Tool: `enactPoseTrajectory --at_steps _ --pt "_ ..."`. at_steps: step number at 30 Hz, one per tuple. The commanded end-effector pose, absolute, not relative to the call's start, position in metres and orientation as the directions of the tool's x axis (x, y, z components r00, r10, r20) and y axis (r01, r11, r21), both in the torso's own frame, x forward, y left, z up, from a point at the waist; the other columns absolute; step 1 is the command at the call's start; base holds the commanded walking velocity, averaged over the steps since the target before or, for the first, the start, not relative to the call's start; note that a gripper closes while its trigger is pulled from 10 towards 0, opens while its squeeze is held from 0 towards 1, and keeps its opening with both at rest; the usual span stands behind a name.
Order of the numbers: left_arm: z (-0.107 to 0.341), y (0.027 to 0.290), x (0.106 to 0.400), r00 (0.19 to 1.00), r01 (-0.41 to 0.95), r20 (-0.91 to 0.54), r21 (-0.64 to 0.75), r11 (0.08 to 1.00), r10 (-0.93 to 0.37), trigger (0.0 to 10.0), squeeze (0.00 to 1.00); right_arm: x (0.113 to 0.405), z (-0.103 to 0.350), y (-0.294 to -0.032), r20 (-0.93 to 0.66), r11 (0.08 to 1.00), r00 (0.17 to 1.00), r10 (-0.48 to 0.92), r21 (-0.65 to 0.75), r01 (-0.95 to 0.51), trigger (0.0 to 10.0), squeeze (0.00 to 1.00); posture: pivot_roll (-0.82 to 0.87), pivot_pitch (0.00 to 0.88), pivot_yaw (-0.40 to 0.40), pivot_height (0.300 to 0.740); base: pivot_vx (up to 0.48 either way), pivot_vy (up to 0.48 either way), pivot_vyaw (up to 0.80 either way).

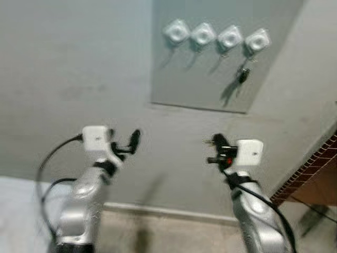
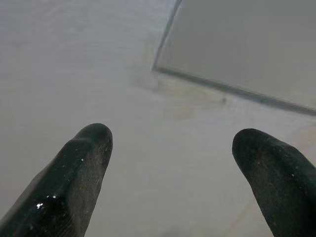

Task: Hang keys on a hook

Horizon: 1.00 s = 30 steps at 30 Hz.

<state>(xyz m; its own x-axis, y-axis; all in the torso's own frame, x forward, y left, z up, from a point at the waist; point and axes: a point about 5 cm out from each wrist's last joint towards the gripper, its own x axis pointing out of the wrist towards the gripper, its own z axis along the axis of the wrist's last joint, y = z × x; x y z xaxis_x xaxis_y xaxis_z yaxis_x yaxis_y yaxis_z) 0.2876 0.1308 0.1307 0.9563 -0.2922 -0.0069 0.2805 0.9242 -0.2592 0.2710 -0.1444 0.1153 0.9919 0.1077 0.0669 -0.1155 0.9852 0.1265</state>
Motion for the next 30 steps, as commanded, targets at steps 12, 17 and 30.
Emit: enactPoseTrajectory --at_steps 12,17,30 --pt "0.134 0.14 0.284 0.963 0.263 0.003 -0.209 0.942 -0.268 10.0 0.0 0.272 0.123 -0.133 0.099 0.979 0.985 0.142 0.135 -0.154 10.0 0.0 0.01 0.0 -0.044 0.732 0.054 0.0 0.0" --pt "0.139 0.135 0.282 0.95 0.309 0.028 -0.192 0.931 -0.31 10.0 0.0 0.272 0.123 -0.133 0.099 0.978 0.984 0.148 0.136 -0.16 10.0 0.0 0.01 0.0 -0.045 0.732 0.0 0.0 0.0" --pt "0.168 0.108 0.275 0.86 0.507 0.124 -0.105 0.855 -0.495 10.0 0.0 0.276 0.145 -0.127 0.184 0.94 0.94 0.289 0.131 -0.315 10.0 0.0 0.01 0.0 -0.052 0.732 0.0 0.0 0.0"
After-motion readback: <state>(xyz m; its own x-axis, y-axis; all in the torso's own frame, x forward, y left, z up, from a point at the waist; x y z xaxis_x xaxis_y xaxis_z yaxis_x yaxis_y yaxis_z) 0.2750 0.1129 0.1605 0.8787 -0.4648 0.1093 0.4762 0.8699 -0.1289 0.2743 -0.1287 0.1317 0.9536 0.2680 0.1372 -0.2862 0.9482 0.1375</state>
